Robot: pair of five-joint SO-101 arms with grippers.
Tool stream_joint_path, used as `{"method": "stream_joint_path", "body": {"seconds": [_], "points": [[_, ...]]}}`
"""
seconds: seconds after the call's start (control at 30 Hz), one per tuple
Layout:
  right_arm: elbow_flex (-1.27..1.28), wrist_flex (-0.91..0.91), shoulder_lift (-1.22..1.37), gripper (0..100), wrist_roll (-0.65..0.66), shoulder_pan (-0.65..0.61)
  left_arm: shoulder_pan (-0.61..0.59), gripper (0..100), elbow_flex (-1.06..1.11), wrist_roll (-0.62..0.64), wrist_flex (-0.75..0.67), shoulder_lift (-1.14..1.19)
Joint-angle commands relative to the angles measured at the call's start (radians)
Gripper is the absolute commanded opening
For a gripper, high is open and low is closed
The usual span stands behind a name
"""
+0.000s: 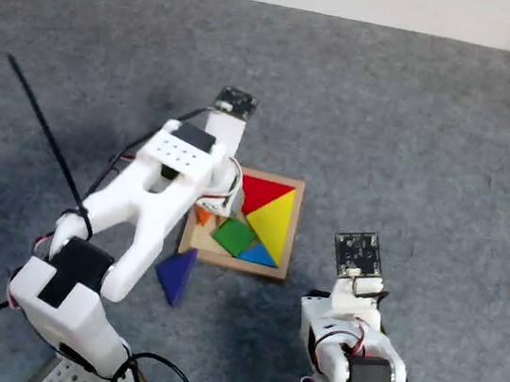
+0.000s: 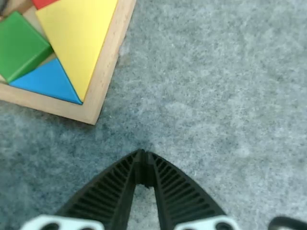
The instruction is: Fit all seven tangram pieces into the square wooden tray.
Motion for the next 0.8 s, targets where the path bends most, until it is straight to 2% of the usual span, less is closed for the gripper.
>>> {"method": "stream_joint_path", "body": {"seconds": [0.0,0.43,0.77], "points": [[0.114,0.007,-0.013,0.5,-0.003,0.012,0.039,23,-0.048,0.031,-0.014,-0.002],[0.114,0.007,-0.013,0.5,-0.003,0.012,0.125,23,-0.116,0.061,-0.005,-0.013],[0.114,0.007,-0.013,0.5,-0.003,0.012,0.030,23,-0.369,0.083,0.236,-0.013]]}}
